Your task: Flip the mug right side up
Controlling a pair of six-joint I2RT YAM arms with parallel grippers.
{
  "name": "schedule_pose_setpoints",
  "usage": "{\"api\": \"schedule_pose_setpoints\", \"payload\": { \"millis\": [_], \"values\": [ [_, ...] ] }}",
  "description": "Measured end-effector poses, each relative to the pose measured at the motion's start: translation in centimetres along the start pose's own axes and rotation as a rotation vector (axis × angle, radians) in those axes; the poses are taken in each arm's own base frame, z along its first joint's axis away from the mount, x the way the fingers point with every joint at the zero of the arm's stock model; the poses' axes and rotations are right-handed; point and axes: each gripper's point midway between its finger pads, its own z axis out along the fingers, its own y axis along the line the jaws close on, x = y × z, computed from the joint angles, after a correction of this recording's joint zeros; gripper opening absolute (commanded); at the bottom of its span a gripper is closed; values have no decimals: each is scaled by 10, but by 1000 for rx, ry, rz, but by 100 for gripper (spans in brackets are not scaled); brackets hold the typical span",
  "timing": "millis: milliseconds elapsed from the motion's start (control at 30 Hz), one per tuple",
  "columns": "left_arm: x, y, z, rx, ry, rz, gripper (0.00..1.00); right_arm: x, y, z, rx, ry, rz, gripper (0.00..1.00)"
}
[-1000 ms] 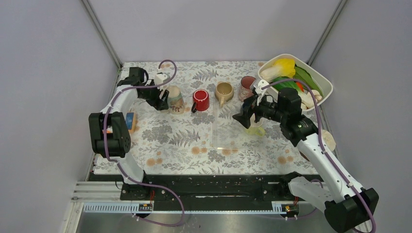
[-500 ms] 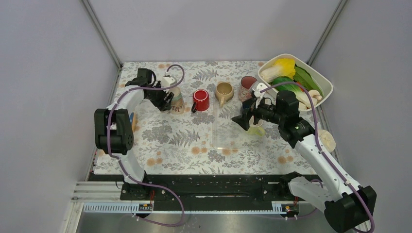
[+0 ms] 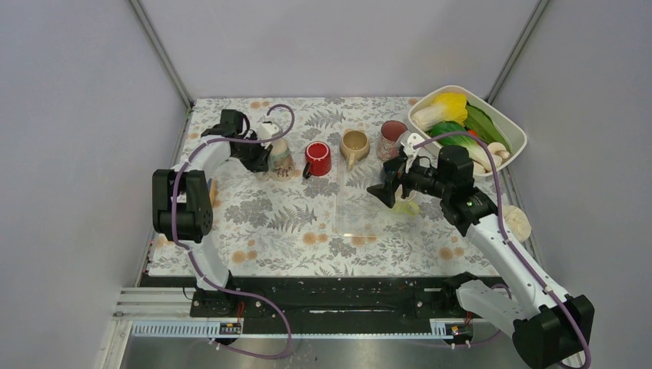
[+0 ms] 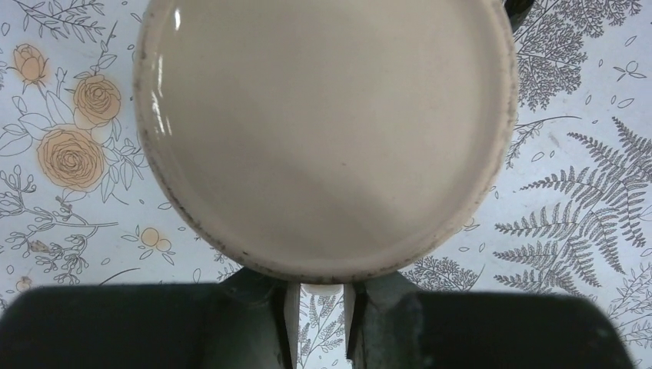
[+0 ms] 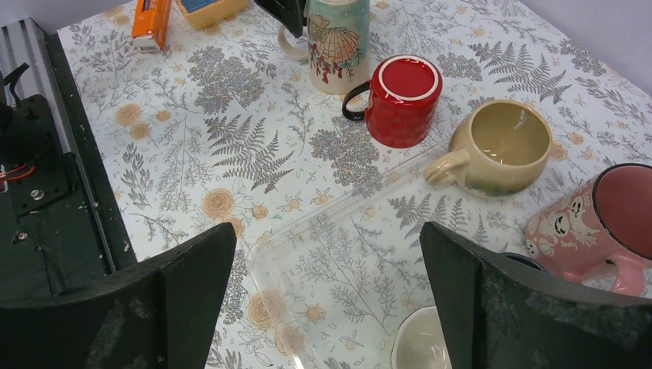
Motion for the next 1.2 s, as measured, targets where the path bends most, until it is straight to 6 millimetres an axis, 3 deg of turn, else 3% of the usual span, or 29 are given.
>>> {"api": "schedule_pose_setpoints", "payload": {
  "millis": [200,367,500,633,900,1033,1200],
  "values": [
    [-3,-5,-1,-1,-1,-51,0,-5,1,2,-5,-21,24,100],
    [-14,-13,-23,-9,-34,-160,0,-6,2,9,-24,-23,117,98],
    [-52,-11,-60,-27,-162,-241,0,-12,4,18,-62,-17,211,98],
    [-104,-14,-106,-38,-348,-276,0,-36,6,27,-113,-51,279,96],
    [-208,-53,-182,189,-810,-417,0,-79,3,54,-237,-184,493,83],
    [-230,-68,-198,390,-961,-564,0,-87,-6,72,-290,-252,637,82],
    [-224,-79,-195,574,-1046,-735,0,-93,-13,84,-328,-341,743,80]
  ]
}}
